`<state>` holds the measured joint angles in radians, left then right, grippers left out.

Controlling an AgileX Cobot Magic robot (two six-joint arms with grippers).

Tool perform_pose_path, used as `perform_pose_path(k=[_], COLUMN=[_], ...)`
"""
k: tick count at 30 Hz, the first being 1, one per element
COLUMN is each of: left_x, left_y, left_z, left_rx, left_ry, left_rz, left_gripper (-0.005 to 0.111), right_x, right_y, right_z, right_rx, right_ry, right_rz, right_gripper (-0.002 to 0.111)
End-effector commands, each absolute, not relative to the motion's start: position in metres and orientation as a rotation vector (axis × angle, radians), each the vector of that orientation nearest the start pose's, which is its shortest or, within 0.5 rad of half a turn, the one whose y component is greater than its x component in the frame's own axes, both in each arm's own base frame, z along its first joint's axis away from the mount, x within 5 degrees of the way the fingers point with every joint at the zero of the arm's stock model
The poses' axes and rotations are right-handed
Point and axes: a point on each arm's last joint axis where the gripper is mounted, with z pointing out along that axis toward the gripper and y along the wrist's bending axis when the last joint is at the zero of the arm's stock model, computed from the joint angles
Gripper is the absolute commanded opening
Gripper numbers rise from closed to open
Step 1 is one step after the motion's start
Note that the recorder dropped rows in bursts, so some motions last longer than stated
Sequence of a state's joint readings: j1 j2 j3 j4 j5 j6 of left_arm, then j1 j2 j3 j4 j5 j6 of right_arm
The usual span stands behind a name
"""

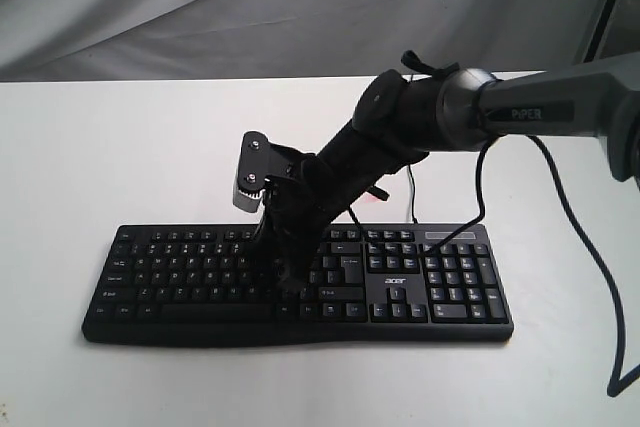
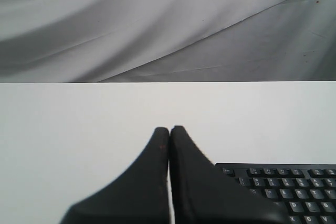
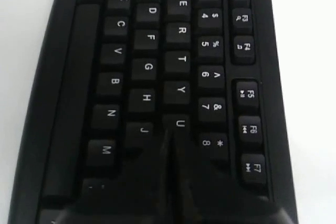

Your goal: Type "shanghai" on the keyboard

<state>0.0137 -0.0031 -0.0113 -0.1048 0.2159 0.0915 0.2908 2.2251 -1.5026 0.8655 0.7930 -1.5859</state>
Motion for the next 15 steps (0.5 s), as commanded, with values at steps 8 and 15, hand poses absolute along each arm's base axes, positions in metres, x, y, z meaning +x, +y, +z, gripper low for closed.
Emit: perform_pose_path(k=[8,15], left_x=[0.0554,0.0554], left_y=[-0.0016,-0.0016], left_z=[0.1975,0.1975], left_rx=[-0.004,-0.004], left_ry=[1.685,1.685], left_rz=[-0.024,-0.024], left_gripper=[0.001,0.001], right_x=[0.4105,0.4105], right_y=[0.1761,0.1761], right_z=[0.114,0.114], right_rx=[-1.562,-1.564], right_ry=[2.055,2.053], right_rz=[0.586,0.586], right_gripper=[0.0,0.0])
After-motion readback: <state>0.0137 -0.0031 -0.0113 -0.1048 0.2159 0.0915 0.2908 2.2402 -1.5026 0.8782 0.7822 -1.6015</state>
